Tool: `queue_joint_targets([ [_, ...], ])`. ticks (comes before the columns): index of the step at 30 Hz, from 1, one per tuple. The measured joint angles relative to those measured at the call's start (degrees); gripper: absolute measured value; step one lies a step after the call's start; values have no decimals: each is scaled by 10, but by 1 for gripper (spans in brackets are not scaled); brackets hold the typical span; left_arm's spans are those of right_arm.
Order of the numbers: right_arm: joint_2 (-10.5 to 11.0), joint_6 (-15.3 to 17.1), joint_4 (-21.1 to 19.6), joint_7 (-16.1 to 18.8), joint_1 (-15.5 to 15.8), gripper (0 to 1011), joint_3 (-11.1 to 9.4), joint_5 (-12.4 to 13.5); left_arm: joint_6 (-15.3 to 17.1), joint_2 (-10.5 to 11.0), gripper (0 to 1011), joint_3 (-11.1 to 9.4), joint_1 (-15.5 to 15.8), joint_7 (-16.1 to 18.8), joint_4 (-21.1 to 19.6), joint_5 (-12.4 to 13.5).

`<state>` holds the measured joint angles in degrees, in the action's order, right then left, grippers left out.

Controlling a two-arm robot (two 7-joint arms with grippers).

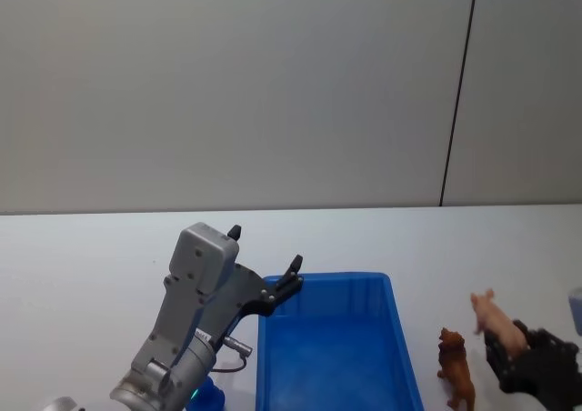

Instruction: Pick up the two dolls from the table and place them into the box.

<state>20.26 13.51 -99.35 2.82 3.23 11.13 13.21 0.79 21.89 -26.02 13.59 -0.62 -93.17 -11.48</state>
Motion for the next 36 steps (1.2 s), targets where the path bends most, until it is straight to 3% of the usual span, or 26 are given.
queue_joint_targets([
  [16,-33,4,-17,74,-41,381,21,-3,0,0,1001,0,0,0,0,0],
  [30,-83,30,37,150,-88,384,57,-14,0,0,1001,0,0,0,0,0],
  [34,-90,33,49,160,-96,495,63,-17,0,0,1001,0,0,0,0,0],
  [36,-94,34,54,164,-99,596,66,-19,0,0,1001,0,0,0,0,0],
])
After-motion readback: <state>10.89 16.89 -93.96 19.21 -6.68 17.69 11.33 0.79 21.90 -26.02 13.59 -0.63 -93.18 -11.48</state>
